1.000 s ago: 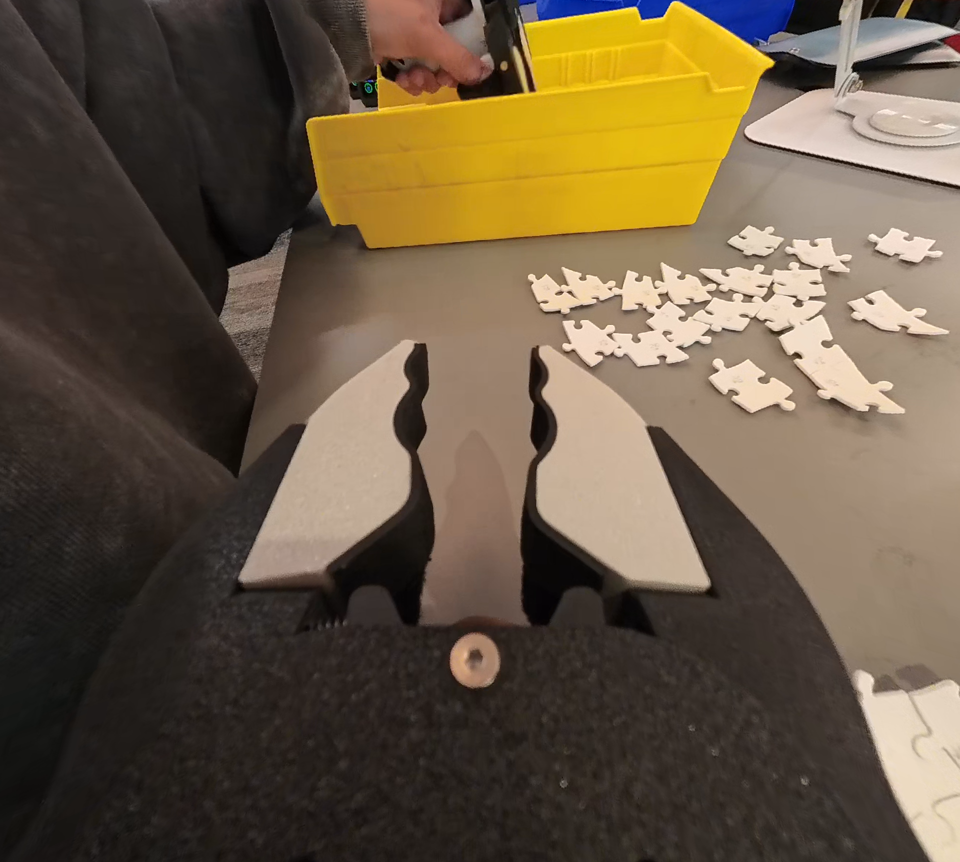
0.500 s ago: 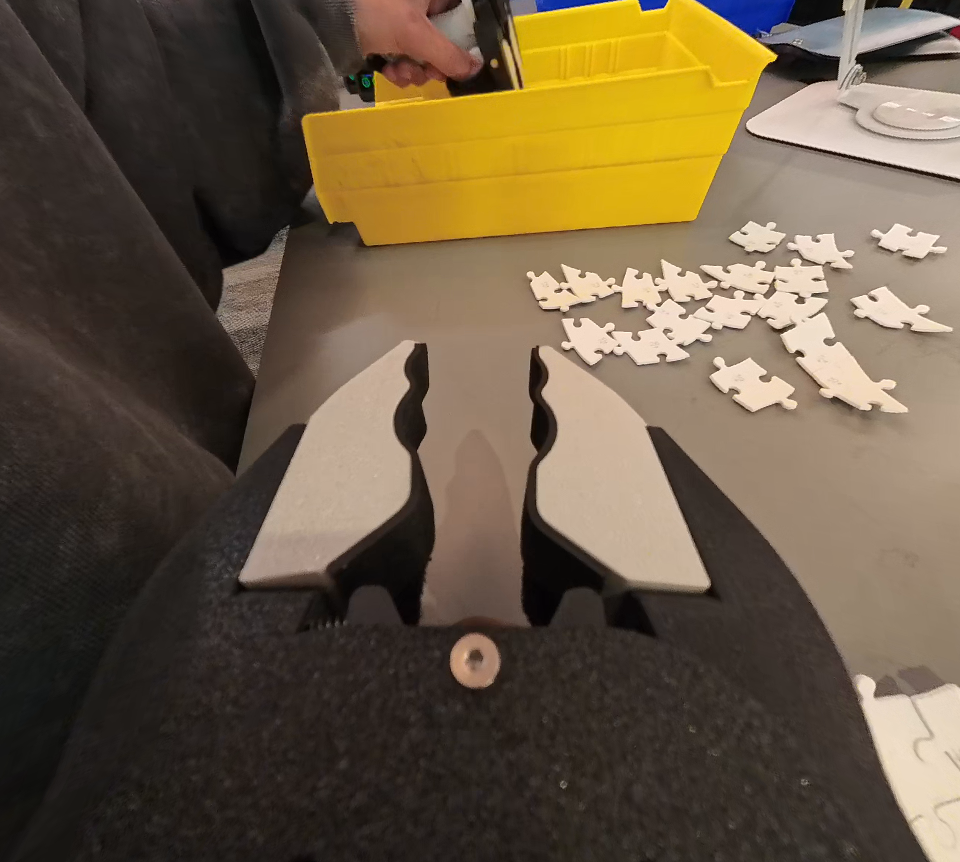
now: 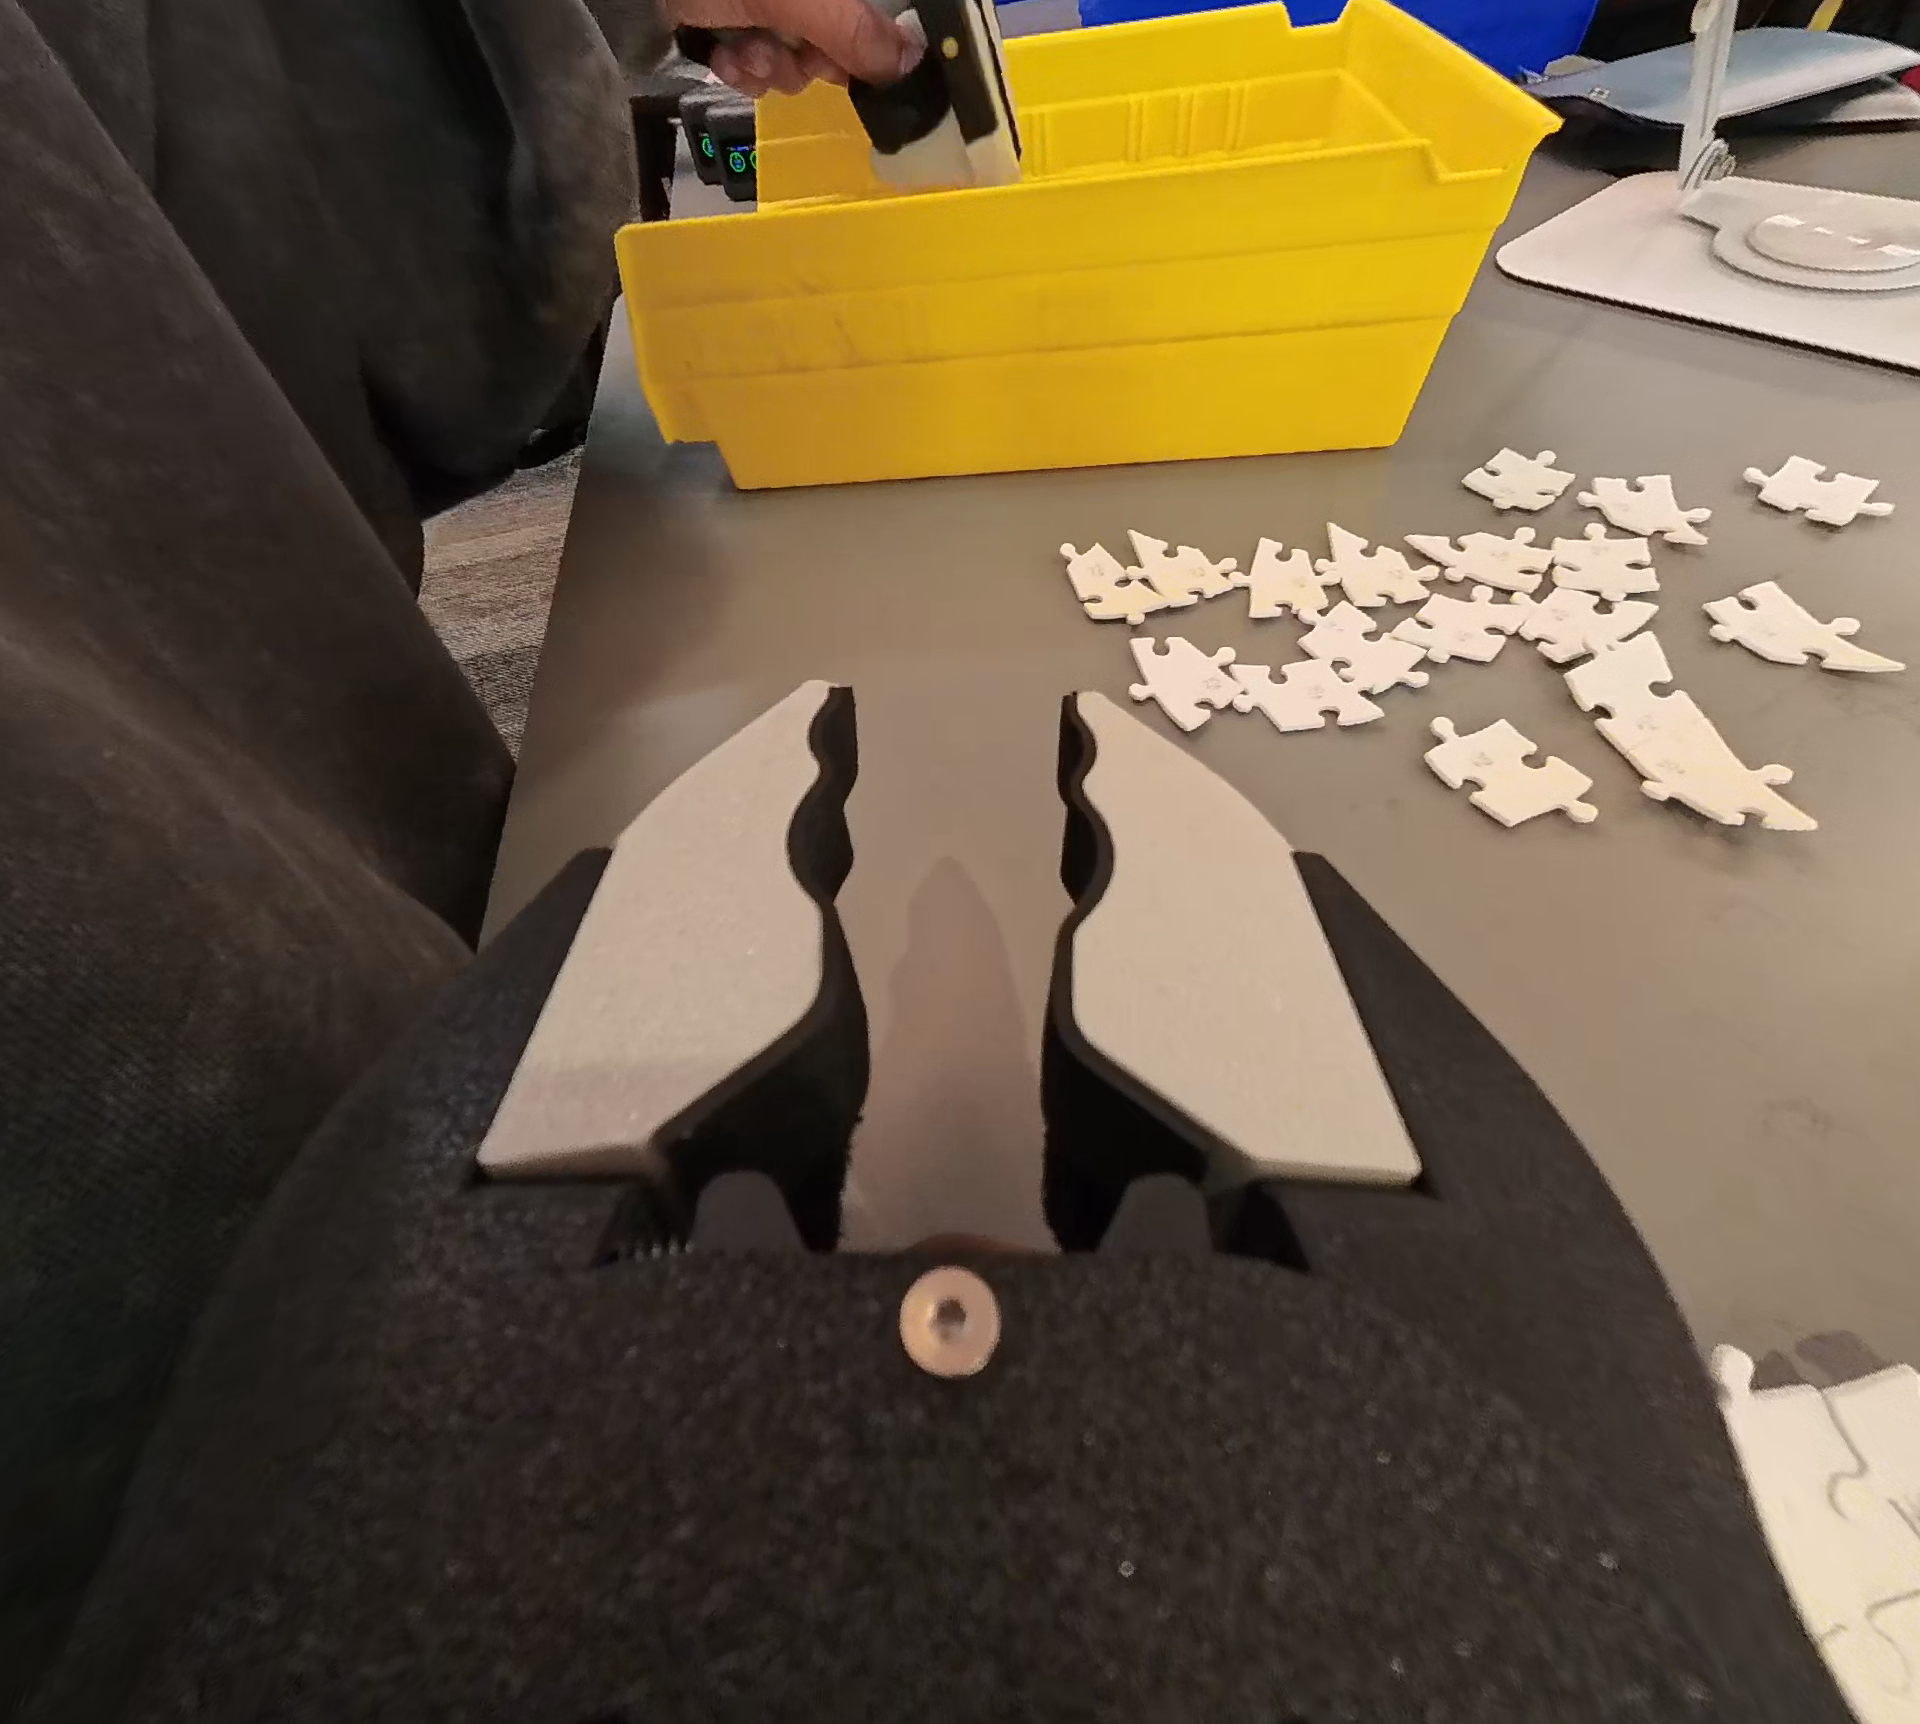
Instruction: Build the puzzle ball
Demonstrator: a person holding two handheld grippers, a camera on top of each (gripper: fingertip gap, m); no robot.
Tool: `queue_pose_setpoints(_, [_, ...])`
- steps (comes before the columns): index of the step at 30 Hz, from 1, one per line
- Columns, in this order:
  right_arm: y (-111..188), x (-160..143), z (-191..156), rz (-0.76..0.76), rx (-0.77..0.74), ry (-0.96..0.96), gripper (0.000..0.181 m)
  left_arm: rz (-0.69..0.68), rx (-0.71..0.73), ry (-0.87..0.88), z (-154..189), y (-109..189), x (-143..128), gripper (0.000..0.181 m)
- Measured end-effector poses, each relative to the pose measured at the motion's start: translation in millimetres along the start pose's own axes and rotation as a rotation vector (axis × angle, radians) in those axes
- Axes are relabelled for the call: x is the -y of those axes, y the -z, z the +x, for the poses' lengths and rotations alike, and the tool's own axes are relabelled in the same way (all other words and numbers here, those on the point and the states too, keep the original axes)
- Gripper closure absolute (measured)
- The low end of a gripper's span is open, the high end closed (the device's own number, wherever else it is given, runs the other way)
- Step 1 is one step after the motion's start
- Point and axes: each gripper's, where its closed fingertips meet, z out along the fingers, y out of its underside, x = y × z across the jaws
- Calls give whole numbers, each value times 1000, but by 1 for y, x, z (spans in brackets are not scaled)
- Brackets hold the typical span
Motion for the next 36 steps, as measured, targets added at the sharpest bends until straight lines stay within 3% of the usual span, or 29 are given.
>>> queue_pose_setpoints(7, [0, 0, 0, 2, 3, -5, 144, -117, 82, 76, -7, -14, -23, 160])
queue_pose_setpoints(21, [0, -1, 0, 2, 6, -9, 144, -198, 62, 154, -3, -15, -74, 160])
queue_pose_setpoints(25, [0, 0, 0, 4, 8, -12, 144, -186, 71, 145, -4, -16, -77, 160])
queue_pose_setpoints(30, [0, 0, 0, 1, 4, -4, 144, -137, 207, -69, -8, -13, -64, 160])
queue_pose_setpoints(36, [2, -1, 0, 1, -1, -2, 144, -139, 202, -76, -11, -20, -59, 160])
